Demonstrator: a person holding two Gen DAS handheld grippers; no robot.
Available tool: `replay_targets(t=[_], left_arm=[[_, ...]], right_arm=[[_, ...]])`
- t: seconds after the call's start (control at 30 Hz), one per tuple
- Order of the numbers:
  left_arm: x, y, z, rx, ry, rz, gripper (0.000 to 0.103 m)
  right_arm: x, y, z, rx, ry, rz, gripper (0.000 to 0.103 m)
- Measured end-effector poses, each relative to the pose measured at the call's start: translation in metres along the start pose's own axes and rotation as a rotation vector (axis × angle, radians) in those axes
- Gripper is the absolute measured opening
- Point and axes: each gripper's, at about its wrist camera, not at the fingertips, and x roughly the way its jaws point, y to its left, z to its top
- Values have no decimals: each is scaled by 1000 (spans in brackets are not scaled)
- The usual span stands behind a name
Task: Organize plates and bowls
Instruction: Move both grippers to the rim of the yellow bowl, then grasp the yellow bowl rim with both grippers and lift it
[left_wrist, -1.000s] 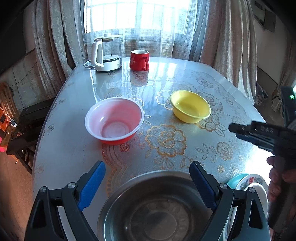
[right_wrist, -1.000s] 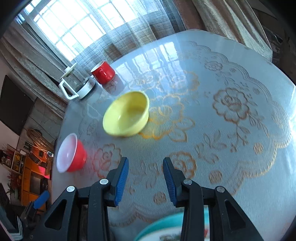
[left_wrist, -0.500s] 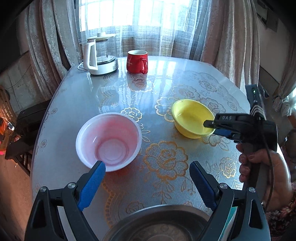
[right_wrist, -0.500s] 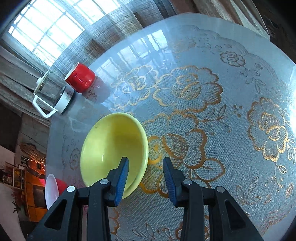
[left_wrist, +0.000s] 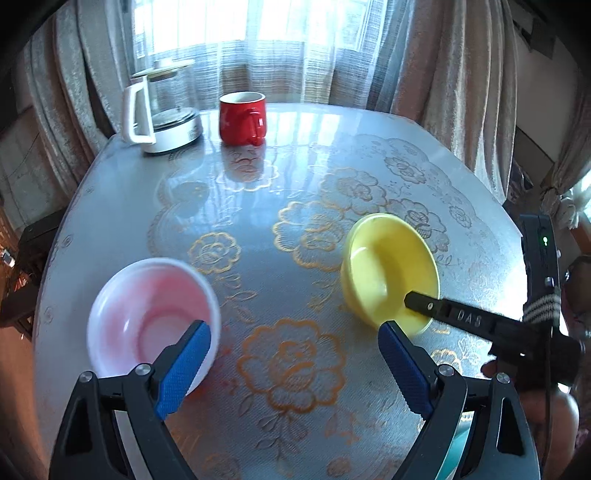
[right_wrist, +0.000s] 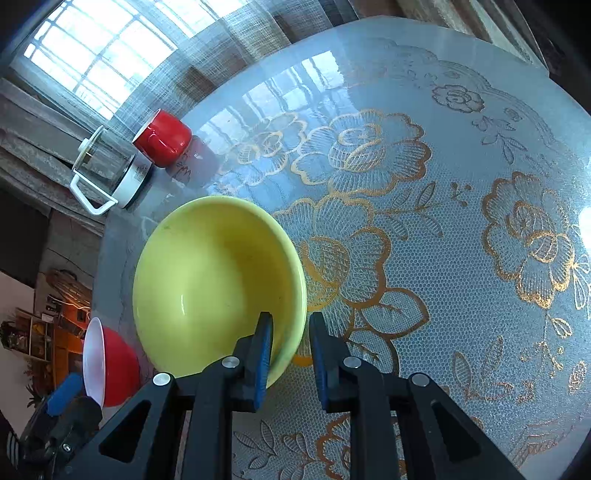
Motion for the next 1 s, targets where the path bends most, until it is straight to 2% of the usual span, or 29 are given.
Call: replay_targets(t=[0.43, 0.53, 0.63, 0.73, 0.9, 0.97, 1.0], left_arm=[[39, -33, 22, 61, 35, -4, 92], [45, -34, 23, 61, 41, -2, 90], [53, -36, 25, 60, 56, 2, 82], [62, -38, 25, 65, 84, 2, 68], [72, -42, 25, 84, 102, 15, 62], [77, -43, 24, 94, 116, 17, 49], [80, -44, 24, 99, 124, 18, 46]], right_arm=[[-7, 0, -4, -34, -1, -25, 20], [-8, 0, -6, -48, -2, -31, 20], [-7, 1, -5, -45, -4, -29, 20], [-6, 2, -4, -43, -7, -29, 20], [-6, 3, -4, -46, -9, -31, 20], [-6, 2, -4, -47, -11, -35, 17], [-6, 2, -4, -47, -12, -35, 17]])
